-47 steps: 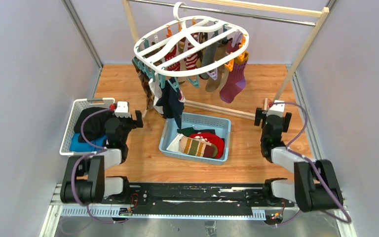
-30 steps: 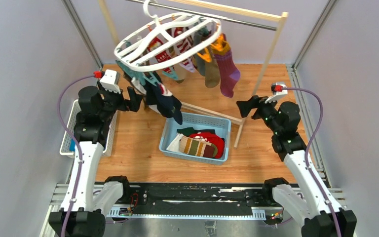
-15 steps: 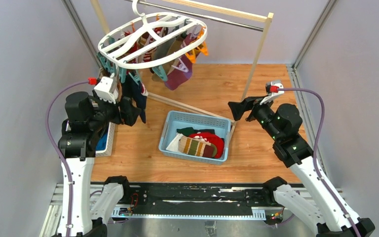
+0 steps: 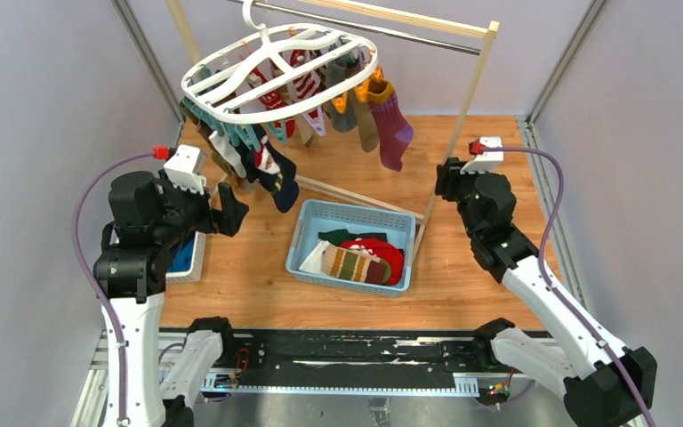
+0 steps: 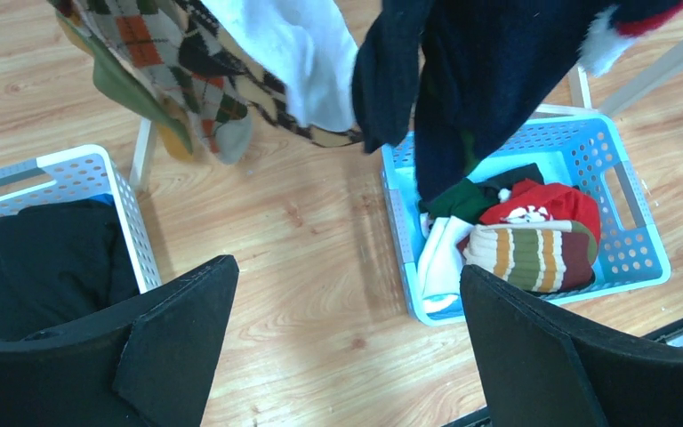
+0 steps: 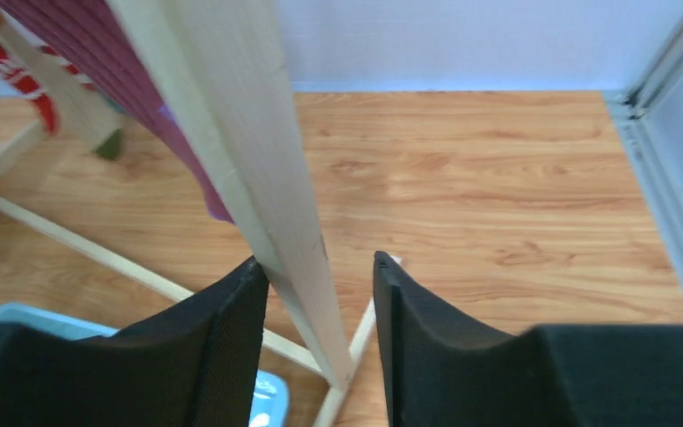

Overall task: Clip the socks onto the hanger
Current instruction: Move the clothesline to the center of the board, then open the clamp at the hanger.

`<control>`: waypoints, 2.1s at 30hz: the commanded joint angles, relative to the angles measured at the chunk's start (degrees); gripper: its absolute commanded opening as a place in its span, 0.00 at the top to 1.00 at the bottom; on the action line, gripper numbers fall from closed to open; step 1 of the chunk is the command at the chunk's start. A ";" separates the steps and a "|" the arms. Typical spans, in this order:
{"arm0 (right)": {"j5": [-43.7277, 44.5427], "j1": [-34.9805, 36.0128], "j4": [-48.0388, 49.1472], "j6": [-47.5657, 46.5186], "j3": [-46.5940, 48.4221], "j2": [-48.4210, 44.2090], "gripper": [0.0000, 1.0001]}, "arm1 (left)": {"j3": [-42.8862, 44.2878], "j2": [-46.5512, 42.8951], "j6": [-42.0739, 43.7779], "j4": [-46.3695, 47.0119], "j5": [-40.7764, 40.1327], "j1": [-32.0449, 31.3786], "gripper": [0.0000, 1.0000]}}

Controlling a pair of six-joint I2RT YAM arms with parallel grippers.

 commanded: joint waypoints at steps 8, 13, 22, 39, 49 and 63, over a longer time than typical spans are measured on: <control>21.32 0.43 11.71 -14.86 0.66 0.86 0.91 | 2.32 0.36 -0.24 -2.63 1.08 0.33 0.00; 26.02 -0.76 13.35 -18.39 -0.26 0.50 0.83 | 2.43 0.60 -0.40 -2.62 2.24 0.34 0.00; 16.09 -2.93 -6.46 -9.78 6.35 -6.13 0.25 | 5.41 0.18 -0.26 -4.92 5.67 0.33 0.00; -44.10 2.64 1.93 26.96 7.68 -10.46 0.20 | 9.48 0.25 -0.50 -6.99 10.13 0.33 0.00; -48.20 11.33 25.03 33.33 11.77 5.76 0.18 | 10.09 0.12 -0.65 -6.97 10.31 0.34 0.00; -45.08 12.52 40.56 39.47 15.44 17.62 0.16 | 11.22 0.29 -1.13 -7.01 12.10 0.29 0.00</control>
